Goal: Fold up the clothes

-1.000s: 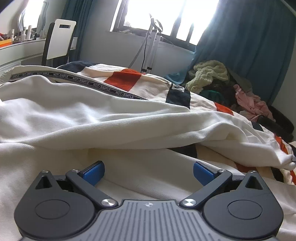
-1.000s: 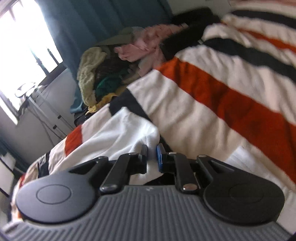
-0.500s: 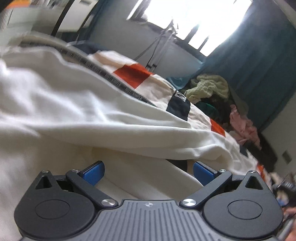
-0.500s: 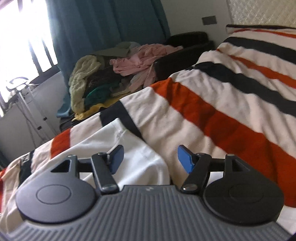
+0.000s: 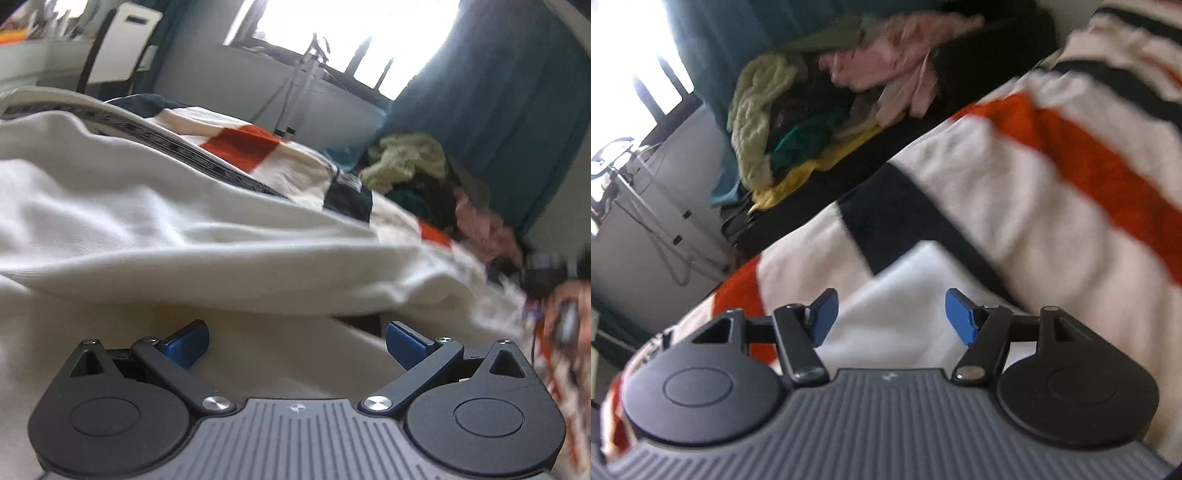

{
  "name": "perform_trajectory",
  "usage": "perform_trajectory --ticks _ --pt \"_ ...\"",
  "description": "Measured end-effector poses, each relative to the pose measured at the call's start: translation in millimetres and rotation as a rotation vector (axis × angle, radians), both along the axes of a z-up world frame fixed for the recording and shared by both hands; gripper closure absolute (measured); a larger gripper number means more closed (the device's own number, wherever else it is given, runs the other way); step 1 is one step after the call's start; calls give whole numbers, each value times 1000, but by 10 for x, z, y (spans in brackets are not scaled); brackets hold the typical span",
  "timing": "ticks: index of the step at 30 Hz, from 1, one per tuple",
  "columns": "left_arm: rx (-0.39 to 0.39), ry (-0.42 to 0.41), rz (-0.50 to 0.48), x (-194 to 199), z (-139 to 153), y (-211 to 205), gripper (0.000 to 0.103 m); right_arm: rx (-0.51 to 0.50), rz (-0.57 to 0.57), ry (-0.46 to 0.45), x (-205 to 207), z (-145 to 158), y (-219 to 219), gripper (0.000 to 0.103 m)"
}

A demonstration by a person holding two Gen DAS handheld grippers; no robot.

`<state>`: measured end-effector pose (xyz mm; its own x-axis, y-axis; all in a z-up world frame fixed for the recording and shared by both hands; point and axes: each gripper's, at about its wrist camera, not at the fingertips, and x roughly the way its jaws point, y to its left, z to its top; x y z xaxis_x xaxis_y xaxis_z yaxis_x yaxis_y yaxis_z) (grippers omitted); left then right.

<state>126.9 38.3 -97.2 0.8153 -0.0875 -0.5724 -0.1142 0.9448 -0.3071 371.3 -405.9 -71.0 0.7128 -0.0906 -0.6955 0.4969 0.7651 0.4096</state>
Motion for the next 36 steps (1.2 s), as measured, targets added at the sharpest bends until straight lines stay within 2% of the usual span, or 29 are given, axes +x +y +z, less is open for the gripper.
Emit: perform_trajectory --ticks 3,6,8,9,10,11,14,16,18,26,27,29,31,33,36 --pt "110 -10 -38 18 -83 -212 0 -15 -59 93 311 -115 2 38" --pt "111 -18 -45 19 -135 -273 0 -93 -62 187 517 -272 79 38" --pt "103 -21 -38 10 -172 -296 0 -157 -62 208 581 -317 157 36" --pt "111 -20 -40 11 -179 -310 0 -195 -61 218 598 -317 219 43" --pt "121 -19 -43 12 -184 -323 0 -235 -53 231 619 -313 279 55" --pt "119 -19 -44 8 -183 -321 0 -265 -35 242 639 -291 323 96" --pt "101 -20 -45 1 -177 -290 0 -279 -5 232 627 -154 385 98" --pt "92 -19 -47 8 -165 -269 0 -292 -11 173 546 76 413 99" --pt "89 -16 -49 17 -149 -249 0 -297 -19 77 408 401 424 99" --pt "18 -12 -34 -7 -81 -127 0 -291 -34 -383 -541 1770 245 99" --pt "9 -11 -33 -20 -68 -111 0 -282 -39 -430 -675 1860 196 98" --pt "-5 -10 -25 -52 -41 -84 0 -249 -49 -473 -1000 1674 4 98" --pt "-23 -9 -17 -87 -17 -55 0 -243 -65 -450 -1278 1339 -180 98" --pt "-38 -11 -12 -115 -2 -31 0 -211 -93 -344 -1473 877 -366 97" --pt "-55 -11 -11 -155 9 -3 0 -53 -163 -189 -1777 120 -651 96"
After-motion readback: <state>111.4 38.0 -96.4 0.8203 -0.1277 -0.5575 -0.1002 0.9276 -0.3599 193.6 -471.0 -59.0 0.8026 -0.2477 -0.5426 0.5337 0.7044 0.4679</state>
